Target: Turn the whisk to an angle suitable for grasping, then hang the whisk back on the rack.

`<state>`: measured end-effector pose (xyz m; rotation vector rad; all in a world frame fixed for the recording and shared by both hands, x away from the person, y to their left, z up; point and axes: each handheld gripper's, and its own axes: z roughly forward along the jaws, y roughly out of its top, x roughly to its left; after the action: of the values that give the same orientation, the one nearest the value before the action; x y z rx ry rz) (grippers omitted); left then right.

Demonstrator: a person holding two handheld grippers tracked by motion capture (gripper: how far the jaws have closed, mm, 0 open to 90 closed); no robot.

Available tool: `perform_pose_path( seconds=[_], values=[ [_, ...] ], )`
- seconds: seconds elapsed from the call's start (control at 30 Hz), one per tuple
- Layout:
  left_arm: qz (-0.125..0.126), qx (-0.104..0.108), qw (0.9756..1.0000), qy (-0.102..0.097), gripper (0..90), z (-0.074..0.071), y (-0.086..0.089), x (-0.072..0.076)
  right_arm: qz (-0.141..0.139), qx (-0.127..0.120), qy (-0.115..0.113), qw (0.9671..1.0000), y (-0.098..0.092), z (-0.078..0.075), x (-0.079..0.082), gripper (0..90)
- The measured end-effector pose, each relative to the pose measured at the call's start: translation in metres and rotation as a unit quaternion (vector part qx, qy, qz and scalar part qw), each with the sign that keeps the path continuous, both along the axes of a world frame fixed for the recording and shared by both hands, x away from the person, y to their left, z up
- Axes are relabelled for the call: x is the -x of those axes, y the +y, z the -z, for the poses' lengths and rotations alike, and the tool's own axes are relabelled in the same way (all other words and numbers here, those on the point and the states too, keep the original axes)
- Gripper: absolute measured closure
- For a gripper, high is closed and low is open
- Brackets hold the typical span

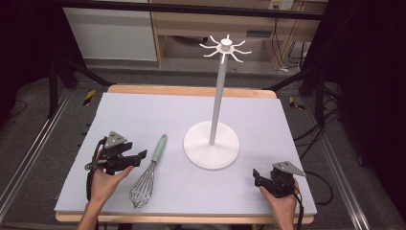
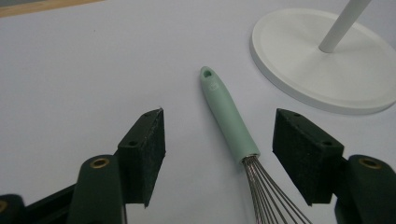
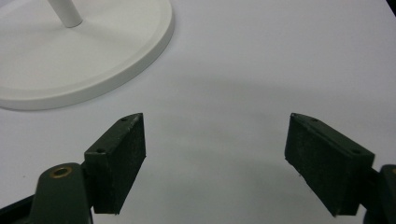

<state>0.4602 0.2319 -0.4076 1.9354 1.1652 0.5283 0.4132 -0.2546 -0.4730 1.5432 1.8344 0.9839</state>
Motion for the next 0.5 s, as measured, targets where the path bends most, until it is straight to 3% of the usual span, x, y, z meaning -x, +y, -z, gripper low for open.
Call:
perform_pose_path(
  seconds=[0.5],
  values=[
    [0.014,-0.011,0.9998,0.004,34.0,-0.012,-0.015,-0.014,-0.002,-0.004,0.004,1.0000,-0.001,0.000,-0.001,20.6]
  ],
)
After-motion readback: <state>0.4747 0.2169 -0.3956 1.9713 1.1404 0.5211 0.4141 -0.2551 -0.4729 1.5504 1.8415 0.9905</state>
